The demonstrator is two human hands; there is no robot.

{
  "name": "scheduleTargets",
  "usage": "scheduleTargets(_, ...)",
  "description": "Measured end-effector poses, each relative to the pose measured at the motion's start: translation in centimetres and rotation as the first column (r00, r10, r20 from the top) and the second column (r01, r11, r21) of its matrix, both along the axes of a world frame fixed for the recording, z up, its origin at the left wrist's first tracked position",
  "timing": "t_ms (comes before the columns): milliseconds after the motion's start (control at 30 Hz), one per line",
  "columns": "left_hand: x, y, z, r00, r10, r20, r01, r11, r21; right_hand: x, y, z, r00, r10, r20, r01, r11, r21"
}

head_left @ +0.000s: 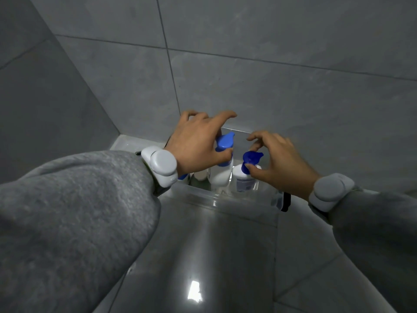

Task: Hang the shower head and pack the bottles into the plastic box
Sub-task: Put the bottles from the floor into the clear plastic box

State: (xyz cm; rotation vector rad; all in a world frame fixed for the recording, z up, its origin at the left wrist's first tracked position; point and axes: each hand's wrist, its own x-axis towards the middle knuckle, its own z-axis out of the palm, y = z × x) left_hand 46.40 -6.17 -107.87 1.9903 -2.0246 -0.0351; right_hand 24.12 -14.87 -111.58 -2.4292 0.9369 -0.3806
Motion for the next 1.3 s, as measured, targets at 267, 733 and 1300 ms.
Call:
scheduleTargets(267,-0.9,0.3,-3.9,0.994,-0.047,0.094,0.032,0.988,0.154,-0.5,-0.2,-2.4,0.986,0.099,-0.133,-0.109,0.991,-0.075)
scheduleTargets(733,-2.0,0.4,-8.2,0.971,-0.039,0.235,-0.038,0.948,0.315,1.3,0.8,-5.0,0.932,0.171,-0.320,-0.208,0.974,-0.087)
scheduleTargets(1300,-1.7,0.5,-8.4,0.992,0.022,0.123,-0.062,0.939,0.337,0.3,0.7,-4.8,0.927,0.222,-0.303,-0.208,0.975,0.079)
